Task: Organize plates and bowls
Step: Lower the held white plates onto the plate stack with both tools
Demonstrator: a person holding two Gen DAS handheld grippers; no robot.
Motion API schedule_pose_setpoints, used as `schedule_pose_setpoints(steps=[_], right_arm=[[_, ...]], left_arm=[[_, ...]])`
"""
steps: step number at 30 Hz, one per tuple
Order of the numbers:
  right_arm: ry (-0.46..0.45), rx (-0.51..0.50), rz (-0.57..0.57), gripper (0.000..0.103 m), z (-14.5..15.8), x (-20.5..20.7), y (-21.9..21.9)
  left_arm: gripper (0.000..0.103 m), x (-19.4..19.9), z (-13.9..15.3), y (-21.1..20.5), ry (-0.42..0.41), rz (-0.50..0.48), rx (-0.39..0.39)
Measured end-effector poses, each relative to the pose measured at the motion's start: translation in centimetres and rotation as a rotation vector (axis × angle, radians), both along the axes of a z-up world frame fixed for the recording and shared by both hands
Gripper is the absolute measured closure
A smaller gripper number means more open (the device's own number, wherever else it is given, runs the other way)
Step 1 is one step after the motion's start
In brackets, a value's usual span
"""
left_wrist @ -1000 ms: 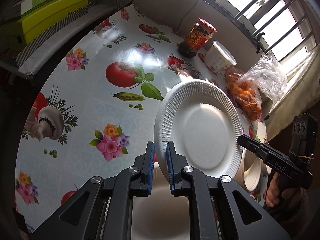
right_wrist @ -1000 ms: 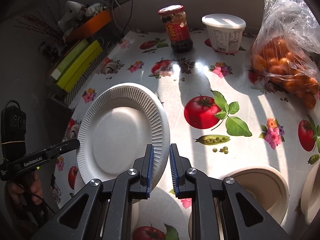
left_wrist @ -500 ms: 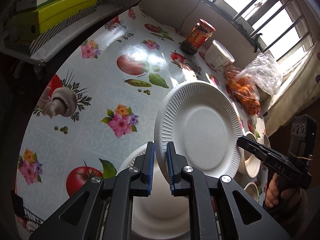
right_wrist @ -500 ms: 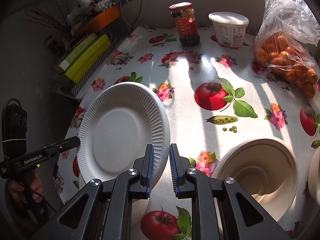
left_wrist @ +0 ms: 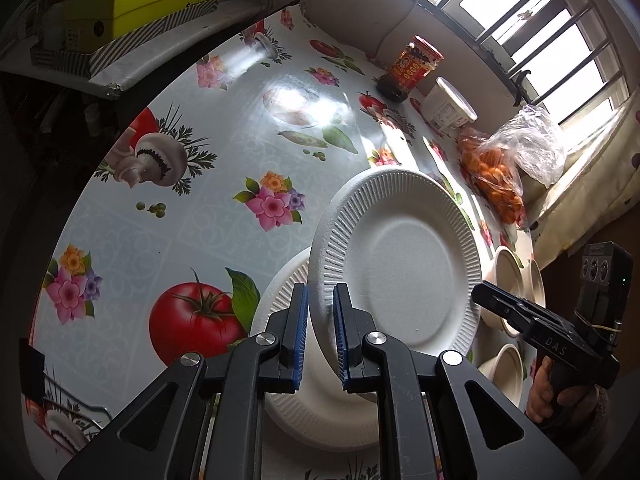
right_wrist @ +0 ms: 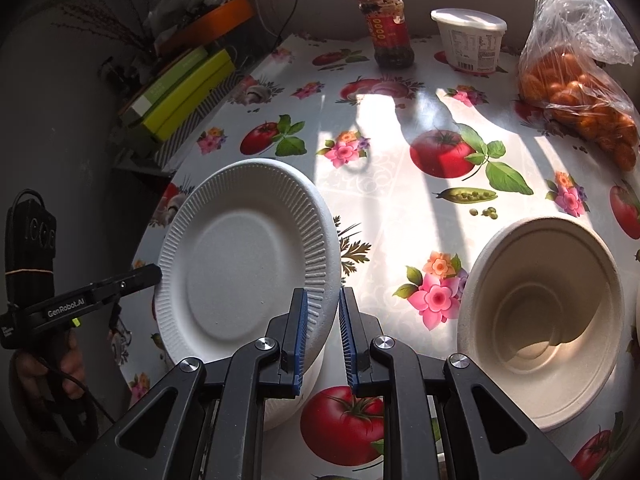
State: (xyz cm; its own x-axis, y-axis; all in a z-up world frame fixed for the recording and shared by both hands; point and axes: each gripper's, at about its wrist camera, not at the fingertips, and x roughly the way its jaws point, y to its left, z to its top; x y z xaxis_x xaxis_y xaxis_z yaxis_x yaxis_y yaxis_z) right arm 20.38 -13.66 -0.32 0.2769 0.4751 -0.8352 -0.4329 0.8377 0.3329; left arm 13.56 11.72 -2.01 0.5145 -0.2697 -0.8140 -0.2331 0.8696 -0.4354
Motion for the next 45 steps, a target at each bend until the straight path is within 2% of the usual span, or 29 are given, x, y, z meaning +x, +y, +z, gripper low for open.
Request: schedule_pose_setpoints(steps=[19,45], right_arm=[[0.028,-0.006,0.026,0.087,-1.5,-2.6,0.6],[0.061,-0.016,0.035,0.086,-2.9,-2.7,1.2]], left_arm=[[0.091,-2.4,-1.7,0.2,0.034,0.016,0.005],[0.091,-3.1,-3.1,0.6,0.069,0.023,-0.002]])
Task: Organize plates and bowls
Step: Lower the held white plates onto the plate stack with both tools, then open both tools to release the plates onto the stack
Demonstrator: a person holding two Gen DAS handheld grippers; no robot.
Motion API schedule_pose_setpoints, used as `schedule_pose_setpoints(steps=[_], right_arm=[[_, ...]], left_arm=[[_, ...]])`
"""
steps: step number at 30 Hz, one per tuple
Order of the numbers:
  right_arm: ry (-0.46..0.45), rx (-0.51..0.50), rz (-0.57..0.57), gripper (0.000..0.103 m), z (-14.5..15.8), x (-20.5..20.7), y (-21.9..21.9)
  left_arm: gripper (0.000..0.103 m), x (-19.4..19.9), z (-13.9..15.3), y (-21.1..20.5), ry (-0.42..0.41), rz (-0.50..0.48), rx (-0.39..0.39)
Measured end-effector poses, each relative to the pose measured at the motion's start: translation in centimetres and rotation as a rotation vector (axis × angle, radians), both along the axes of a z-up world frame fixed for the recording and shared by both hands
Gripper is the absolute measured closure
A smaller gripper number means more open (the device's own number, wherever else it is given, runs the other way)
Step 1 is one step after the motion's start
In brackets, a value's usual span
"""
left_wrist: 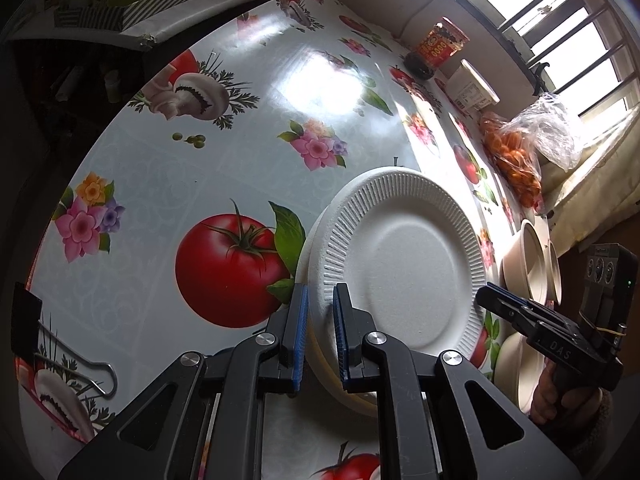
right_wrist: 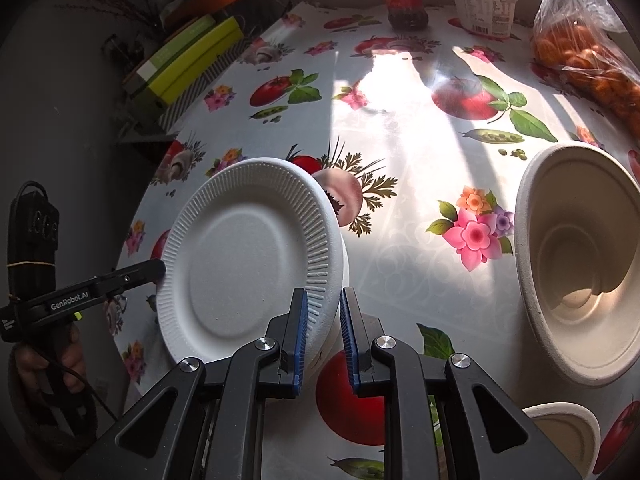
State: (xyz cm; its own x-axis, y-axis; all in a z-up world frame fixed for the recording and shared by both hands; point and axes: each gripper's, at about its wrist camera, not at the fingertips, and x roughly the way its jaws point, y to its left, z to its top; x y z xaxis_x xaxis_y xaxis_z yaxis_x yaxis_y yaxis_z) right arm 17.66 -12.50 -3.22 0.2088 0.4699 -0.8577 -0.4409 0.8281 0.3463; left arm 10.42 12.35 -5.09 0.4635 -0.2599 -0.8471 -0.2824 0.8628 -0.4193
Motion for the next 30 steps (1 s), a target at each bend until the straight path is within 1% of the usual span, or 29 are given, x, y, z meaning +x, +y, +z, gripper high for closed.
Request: schedule_pose_setpoints(steps=[20,25,28,30], right_arm=[[0.003,0.004,-0.004,0.085,-0.12,-0.11,0.09],[0.001,0.008,-0.003,0.085,-0.08,-0.04,0.07],[0.001,0.019,-0.008,0.084,0.01,0.04,-0.01],[-0.004,0.021,-0.008,0.081,0.15,0.03,-0.05]], left_arm=[[0.09,0.04,0.01,-0.12,-0.002,-0.001,0.005],[0.089,0.08,0.13,-0.18,-0.008,-0.007,0.013],[0.087,0.06,0.39,-0.3,-0.019,-0.013,0.029],[0.086,0.07,0.56,-0.38,-0.027,-0.014,0.04]])
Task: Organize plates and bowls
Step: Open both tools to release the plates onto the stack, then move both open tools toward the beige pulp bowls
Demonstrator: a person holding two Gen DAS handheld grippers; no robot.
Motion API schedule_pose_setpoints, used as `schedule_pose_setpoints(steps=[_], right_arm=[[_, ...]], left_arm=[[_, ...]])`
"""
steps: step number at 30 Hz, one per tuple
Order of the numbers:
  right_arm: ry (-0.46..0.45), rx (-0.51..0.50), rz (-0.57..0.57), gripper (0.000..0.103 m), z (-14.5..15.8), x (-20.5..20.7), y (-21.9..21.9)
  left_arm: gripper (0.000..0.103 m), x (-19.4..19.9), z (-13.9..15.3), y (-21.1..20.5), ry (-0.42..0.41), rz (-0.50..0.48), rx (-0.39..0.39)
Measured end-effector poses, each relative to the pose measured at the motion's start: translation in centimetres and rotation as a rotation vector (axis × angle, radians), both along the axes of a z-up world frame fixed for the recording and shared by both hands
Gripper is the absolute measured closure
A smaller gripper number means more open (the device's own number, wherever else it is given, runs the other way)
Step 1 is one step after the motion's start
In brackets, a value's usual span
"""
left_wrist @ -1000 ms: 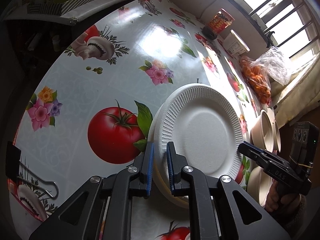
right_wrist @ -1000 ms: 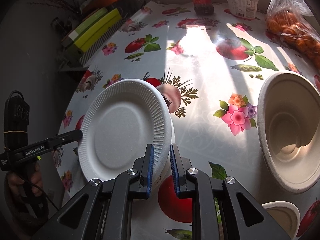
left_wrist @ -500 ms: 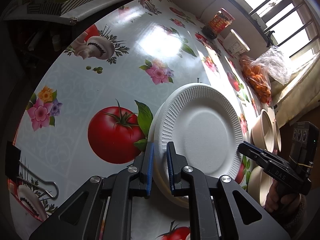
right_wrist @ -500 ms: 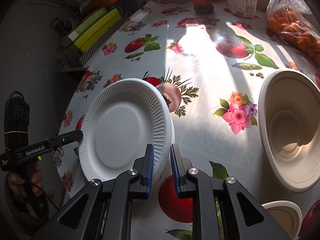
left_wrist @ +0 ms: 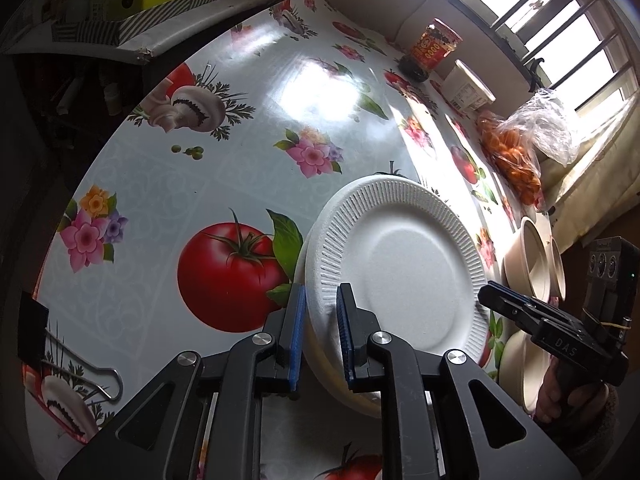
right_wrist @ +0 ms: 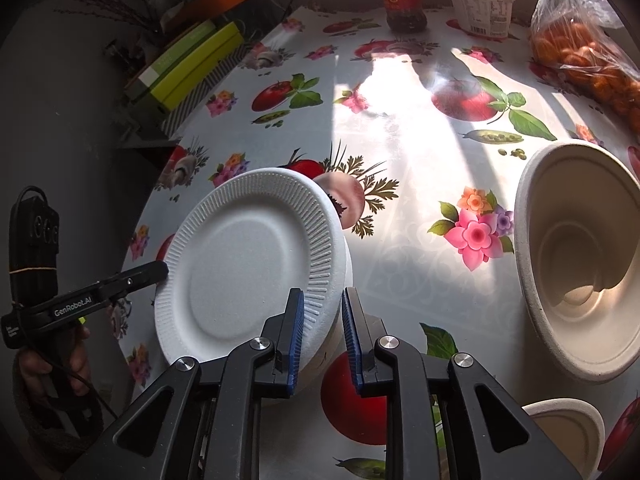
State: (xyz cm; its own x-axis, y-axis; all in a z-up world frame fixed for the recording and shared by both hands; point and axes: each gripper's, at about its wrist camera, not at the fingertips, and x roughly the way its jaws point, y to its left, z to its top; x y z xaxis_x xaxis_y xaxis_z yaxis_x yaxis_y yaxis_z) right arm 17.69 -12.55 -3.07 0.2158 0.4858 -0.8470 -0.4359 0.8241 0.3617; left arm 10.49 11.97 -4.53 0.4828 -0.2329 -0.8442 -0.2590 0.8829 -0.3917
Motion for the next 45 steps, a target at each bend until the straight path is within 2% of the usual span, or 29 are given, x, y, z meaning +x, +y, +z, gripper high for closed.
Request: schedule_pose_setpoints(steps=[3,8,14,15,18,19,27,45], right_arm=[[-0.015,-0.001,0.004,0.073,0.3,-0.3,0.0],[-0.045,-0.011,0.006,0.068,0.8,-0.6,0.2],[-0.061,-0.012,-0.014,0.059,0.8,-0.7,-0.1],[-0.065,-0.015,-0.016,0.058,0.8,-0.8,-0.1],[-0.078,-0.01,-0.027,0.057,0.9,-1.1,-0.3],[-0.08,-0.008,-0.034,0.056,0.9,-1.1,-0.4],[-0.145,-0.019,-0.043,0.049,1.8,-2.7,-0.8],[-0.223,-0.023,-0.162,0.048,3.4,-4.5,-4.9]], left_arm=[[0.085,0.0,0.3,-0.1,-0.008,-0.003,0.019],[0.083,0.0,0.5,-0.4,-0.016,-0.007,0.043],[0.082,-0.2,1.1,-0.6,-0.042,0.01,0.111],[0.079,-0.3,1.3,-0.6,-0.046,0.014,0.12],[0.058,-0.4,1.7,-0.8,-0.064,0.021,0.156],[0.058,-0.5,1.9,-0.9,-0.073,0.019,0.163],[0.058,-0.7,3.0,-3.1,-0.105,-0.003,0.208],[0.058,-0.9,5.2,-10.2,-0.209,-0.13,0.337]])
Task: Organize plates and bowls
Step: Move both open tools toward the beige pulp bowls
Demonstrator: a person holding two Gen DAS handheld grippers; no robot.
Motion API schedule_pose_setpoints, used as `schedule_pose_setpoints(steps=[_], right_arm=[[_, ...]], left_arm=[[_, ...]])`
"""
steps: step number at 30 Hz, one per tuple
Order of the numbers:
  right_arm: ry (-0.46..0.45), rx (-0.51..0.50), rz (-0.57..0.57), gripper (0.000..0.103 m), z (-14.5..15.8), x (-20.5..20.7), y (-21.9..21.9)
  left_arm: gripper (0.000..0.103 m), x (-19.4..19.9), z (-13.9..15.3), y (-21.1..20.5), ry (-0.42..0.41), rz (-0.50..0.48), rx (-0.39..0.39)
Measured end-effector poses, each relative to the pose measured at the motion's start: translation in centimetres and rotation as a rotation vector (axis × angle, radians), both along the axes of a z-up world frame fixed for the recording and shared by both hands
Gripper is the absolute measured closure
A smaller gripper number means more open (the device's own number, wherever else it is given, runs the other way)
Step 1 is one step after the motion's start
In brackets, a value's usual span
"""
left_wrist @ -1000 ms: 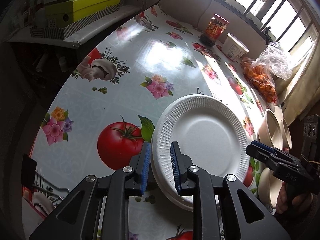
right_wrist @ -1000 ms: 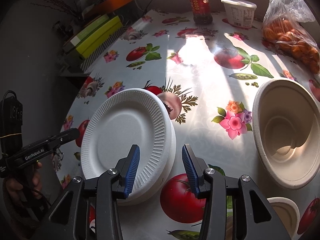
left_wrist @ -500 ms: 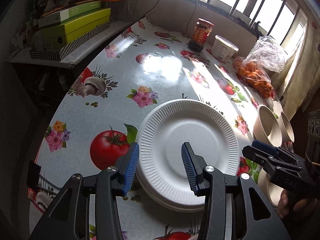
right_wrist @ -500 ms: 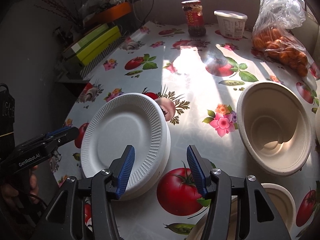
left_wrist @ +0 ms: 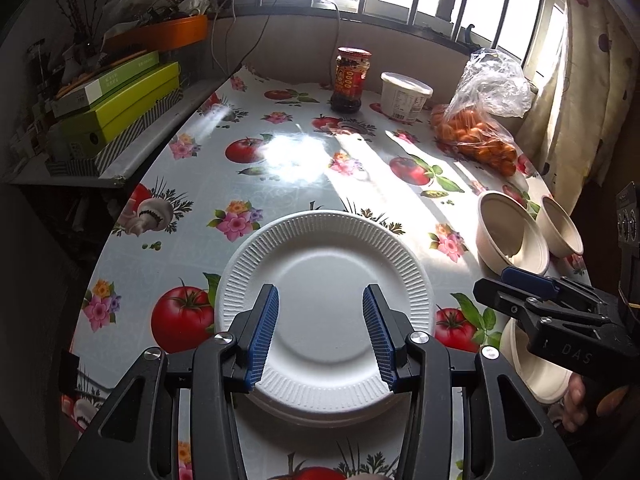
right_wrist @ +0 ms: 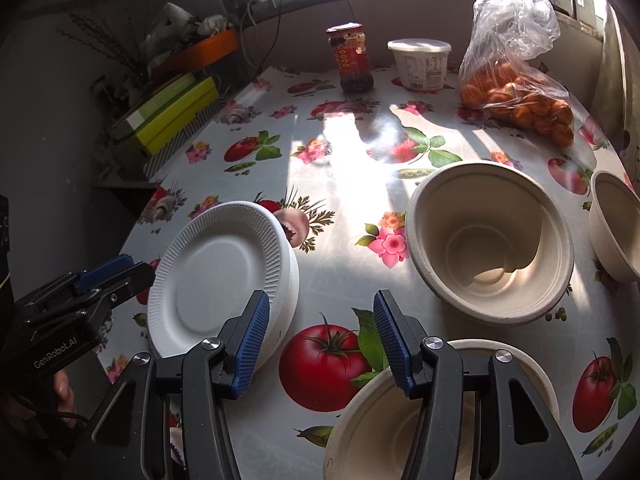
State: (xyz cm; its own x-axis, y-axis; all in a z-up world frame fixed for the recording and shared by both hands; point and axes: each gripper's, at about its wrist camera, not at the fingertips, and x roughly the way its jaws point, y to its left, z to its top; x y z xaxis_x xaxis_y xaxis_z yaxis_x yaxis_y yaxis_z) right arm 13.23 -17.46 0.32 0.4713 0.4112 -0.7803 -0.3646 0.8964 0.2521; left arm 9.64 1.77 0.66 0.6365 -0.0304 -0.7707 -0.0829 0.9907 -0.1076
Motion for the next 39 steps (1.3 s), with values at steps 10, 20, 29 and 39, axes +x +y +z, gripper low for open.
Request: schedule_pose_setpoints(steps=[10,20,29,39], right_arm=[[-0.05,0.007,-0.101,0.048,1.3,-0.8,-3.9],[-0.085,-0.03,-0.226,0.048,1.8,-0.7,-9.3],[-0.086,-0.025,-0.3,0.048,1.3,0.1,-13.7],[-0.113,-0.04,-0.29,0.048,0.8,1.8,-15.0]], left_arm=[[0.058,1.2,0.2,-3.8,-0.005,-0.095,0.012],[0.058,4.1,0.3,-8.2,0.008,-0.191,-0.028],[0.058,6.8,-0.1,-11.8,0.025,-0.253,-0.068],[0.058,9.1,-0.9,-13.0,0.049,-0.253,-0.098]])
